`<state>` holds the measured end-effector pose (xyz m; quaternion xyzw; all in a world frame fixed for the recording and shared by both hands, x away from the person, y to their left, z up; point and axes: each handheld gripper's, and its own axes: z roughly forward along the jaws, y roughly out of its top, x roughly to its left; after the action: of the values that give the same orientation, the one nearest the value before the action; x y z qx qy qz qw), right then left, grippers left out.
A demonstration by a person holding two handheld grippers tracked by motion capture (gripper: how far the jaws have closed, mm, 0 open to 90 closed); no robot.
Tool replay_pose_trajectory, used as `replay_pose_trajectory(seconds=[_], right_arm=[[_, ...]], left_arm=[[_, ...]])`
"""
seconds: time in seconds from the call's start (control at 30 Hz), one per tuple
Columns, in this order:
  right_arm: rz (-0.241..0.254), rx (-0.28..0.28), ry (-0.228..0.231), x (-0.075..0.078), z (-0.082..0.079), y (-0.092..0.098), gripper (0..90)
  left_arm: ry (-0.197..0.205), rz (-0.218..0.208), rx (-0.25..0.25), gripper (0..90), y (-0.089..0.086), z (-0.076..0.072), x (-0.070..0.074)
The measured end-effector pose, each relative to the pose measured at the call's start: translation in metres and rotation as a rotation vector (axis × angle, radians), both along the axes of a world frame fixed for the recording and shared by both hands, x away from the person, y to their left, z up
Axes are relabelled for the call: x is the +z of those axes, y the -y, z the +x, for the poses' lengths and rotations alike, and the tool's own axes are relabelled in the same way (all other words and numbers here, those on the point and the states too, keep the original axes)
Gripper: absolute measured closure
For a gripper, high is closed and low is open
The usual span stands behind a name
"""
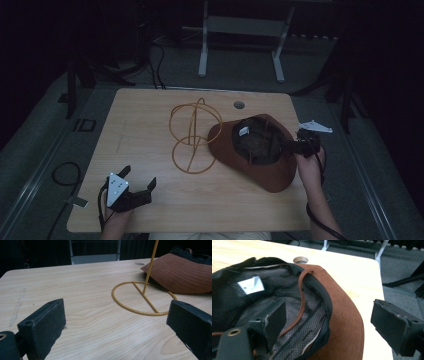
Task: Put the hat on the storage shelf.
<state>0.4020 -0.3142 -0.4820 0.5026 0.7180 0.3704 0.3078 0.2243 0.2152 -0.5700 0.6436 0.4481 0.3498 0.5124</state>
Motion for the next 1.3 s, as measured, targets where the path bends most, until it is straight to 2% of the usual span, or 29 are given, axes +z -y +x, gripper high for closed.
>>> replay_pose_trajectory(seconds=[0.07, 0.13, 0.2, 0.27, 0.3, 0.37, 0.47, 0.57, 0.63, 0.73, 0.83, 1.0, 1.07, 1.17, 1.27, 1.3], right_arm=[[-0.036, -0.015, -0.010, -0.002, 0.007, -0.002, 11.8], [-0.031, -0.014, -0.024, -0.004, 0.012, -0.003, 11.8], [-0.045, -0.041, -0.043, -0.008, 0.019, -0.005, 11.9], [-0.052, -0.055, -0.051, -0.011, 0.024, -0.007, 12.0], [-0.061, -0.064, -0.060, -0.013, 0.026, -0.009, 16.1], [-0.074, -0.075, -0.105, -0.017, 0.034, -0.012, 17.1], [-0.096, -0.076, -0.140, -0.023, 0.044, -0.016, 21.2], [-0.079, -0.078, -0.185, -0.031, 0.051, -0.019, 22.6], [-0.083, -0.086, -0.190, -0.032, 0.053, -0.020, 22.7], [-0.121, -0.118, -0.214, -0.043, 0.058, -0.026, 25.5], [-0.150, -0.140, -0.214, -0.049, 0.059, -0.032, 27.1], [-0.169, -0.177, -0.224, -0.061, 0.061, -0.039, 29.0], [-0.183, -0.188, -0.212, -0.064, 0.060, -0.041, 29.3], [-0.255, -0.184, -0.211, -0.066, 0.060, -0.044, 33.9], [-0.266, -0.200, -0.212, -0.068, 0.062, -0.045, 39.8], [-0.279, -0.210, -0.216, -0.069, 0.063, -0.045, 46.6]], left_arm=[[-0.005, 0.024, 0.001, 2.5, 0.002, -0.001, 0.001], [-0.010, 0.026, -0.019, 2.5, 0.003, -0.001, 0.002], [-0.020, 0.033, -0.028, 2.5, 0.004, -0.001, 0.001], [-0.024, 0.027, -0.030, 2.5, 0.005, -0.001, 0.001], [-0.027, 0.023, -0.037, 2.5, 0.005, -0.001, 0.001], [-0.027, 0.023, -0.034, 2.5, 0.005, -0.001, 0.001], [-0.030, 0.015, -0.036, 2.5, 0.003, -0.002, 0.001], [-0.037, 0.009, -0.032, 2.6, 0.002, -0.002, 0.000], [-0.043, 0.005, -0.034, 2.6, 0.002, -0.002, 0.000], [-0.041, 0.006, -0.030, 2.6, 0.002, -0.002, 0.000], [-0.040, 0.004, -0.029, 2.6, 0.001, -0.002, 0.000], [-0.058, 0.003, -0.035, 2.6, 0.001, -0.002, -0.001], [-0.051, 0.004, -0.032, 2.6, 0.001, -0.002, -0.001], [-0.052, 0.002, -0.034, 2.6, 0.001, -0.002, -0.001], [-0.061, -0.002, -0.032, 2.6, 0.001, -0.002, -0.001], [-0.061, -0.003, -0.033, 2.6, 0.001, -0.002, -0.001]])
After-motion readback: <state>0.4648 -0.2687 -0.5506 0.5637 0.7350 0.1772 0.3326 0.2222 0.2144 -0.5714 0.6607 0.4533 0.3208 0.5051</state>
